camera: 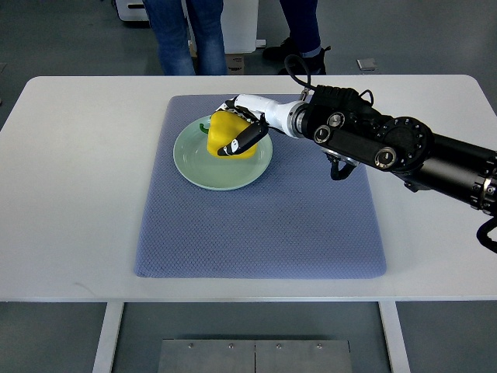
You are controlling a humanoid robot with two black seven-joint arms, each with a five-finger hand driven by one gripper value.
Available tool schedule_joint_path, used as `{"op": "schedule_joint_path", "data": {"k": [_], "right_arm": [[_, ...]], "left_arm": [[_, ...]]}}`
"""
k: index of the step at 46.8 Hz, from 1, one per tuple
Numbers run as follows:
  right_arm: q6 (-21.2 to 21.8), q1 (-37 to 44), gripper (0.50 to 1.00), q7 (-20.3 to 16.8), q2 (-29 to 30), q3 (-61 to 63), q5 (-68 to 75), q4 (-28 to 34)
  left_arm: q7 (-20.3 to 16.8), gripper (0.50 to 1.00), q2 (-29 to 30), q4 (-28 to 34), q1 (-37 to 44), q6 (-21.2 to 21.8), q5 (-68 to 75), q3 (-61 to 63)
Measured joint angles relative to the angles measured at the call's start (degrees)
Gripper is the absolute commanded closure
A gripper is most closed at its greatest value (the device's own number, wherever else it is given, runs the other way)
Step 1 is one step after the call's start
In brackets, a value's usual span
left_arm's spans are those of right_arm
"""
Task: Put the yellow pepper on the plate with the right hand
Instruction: 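Lift the pepper and carry it with the right hand over the plate, then lower the pepper onto the green plate and open the right hand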
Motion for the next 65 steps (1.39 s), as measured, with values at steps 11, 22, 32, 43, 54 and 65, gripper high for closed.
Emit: {"op": "schedule_joint_path", "data": {"k": [11, 22, 32, 43, 54, 65], "right_arm": [[-1.9, -1.2, 1.000, -1.6, 0.0, 0.1, 2.5, -1.4], [-1.9, -2.1, 1.000, -1.7, 0.0, 0.1, 2.9, -1.1], [-1.9, -2.8, 1.000, -1.6, 0.0, 0.0, 2.8, 0.2], [-1.9, -3.3, 1.000, -1.4, 0.0, -0.3, 2.7, 1.2], [-1.8, -3.8, 1.000, -1.0, 0.0, -0.5, 2.6, 1.9], [-1.8, -4.5, 0.823, -0.8, 0.0, -0.5, 2.6, 2.1]], "left_arm": [[0.0, 0.500, 0.0, 0.0, 0.0, 0.0, 0.0, 0.0], [0.0, 0.500, 0.0, 0.0, 0.0, 0.0, 0.0, 0.0], [0.0, 0.500, 0.0, 0.0, 0.0, 0.0, 0.0, 0.0], [0.0, 0.500, 0.0, 0.0, 0.0, 0.0, 0.0, 0.0], [0.0, 0.500, 0.0, 0.0, 0.0, 0.0, 0.0, 0.0], [0.0, 0.500, 0.0, 0.0, 0.0, 0.0, 0.0, 0.0]]}}
